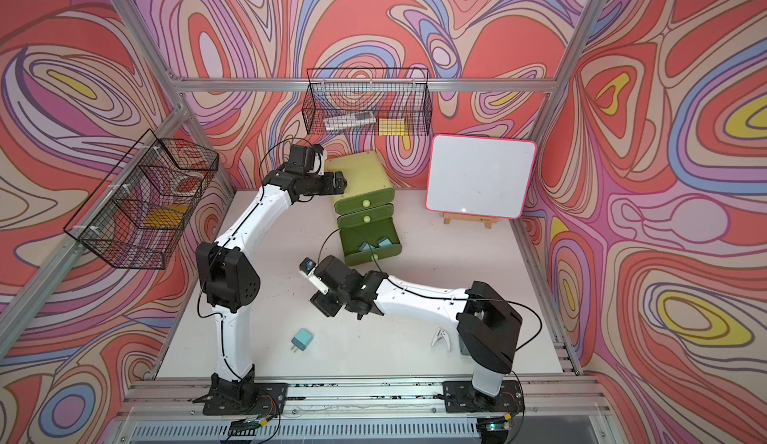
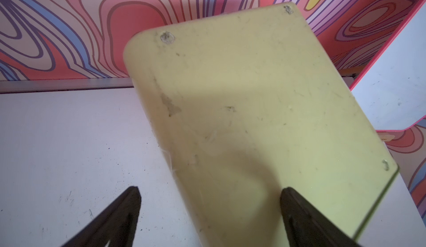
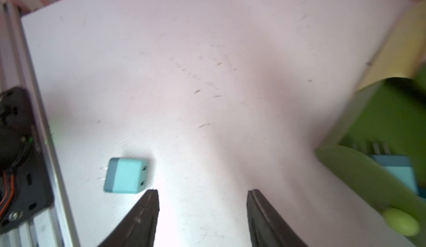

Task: Place the plugs into the drawer by color
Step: Pick up the plug from the center of the board.

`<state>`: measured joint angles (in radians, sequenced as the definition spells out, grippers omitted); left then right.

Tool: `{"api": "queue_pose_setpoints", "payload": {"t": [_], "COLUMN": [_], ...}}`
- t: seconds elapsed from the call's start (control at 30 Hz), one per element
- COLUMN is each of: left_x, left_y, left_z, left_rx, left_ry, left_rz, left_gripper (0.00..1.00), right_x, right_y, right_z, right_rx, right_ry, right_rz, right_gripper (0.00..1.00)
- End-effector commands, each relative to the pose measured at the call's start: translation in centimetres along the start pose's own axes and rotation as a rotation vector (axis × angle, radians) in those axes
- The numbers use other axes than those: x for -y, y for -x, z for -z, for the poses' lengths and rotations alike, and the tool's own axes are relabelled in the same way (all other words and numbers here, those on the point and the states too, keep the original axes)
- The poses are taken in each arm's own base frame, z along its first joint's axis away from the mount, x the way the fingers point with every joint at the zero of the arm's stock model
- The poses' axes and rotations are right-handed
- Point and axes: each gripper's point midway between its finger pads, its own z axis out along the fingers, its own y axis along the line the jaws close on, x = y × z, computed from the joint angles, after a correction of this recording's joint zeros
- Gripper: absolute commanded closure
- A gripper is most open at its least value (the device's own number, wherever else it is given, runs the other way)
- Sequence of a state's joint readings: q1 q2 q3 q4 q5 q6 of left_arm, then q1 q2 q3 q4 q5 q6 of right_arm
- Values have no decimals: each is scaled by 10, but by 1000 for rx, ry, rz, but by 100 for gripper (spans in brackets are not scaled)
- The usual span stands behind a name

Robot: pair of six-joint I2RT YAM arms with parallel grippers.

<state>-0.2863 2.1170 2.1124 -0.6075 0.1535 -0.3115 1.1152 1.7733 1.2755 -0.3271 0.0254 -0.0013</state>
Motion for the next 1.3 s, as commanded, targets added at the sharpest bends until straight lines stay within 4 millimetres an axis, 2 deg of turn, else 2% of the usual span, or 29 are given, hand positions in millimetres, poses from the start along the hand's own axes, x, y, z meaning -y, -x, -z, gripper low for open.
{"api": "queue_pose_setpoints", "payload": {"t": [0.0,0.1,0.2,0.43,0.67,0.87,1.27], "left_x": [-10,-10,-10,-8,-8,-8,-7], "left_y": [-9,-8,-8,-6,-6,-5,-4], "left_z": [3,5,6,9,11,12,15], "left_rx": [-34,-33,-33,-29,-28,-27,-23], "left_ry": [29,26,28,25,23,28,21], "left_rz": [-4,-1,-3,-5,-7,-10,-7], "left_gripper": [6,6,6,6,6,6,6], "right_x": [-17,-32,-38,-39,-41,-45,-55], "right_y": [-28,-40,-48,-68,-70,-61,-47], "right_z": [-21,-30,-38,-63,-68,-64,-70], "right_rx": [-76,-121,-143,-245,-256,-233,-210], "right_ry": [4,23,28,14,22,43,79], "right_rz": [86,126,150,183,192,181,190], "right_gripper": [36,36,36,38,40,41,41]}}
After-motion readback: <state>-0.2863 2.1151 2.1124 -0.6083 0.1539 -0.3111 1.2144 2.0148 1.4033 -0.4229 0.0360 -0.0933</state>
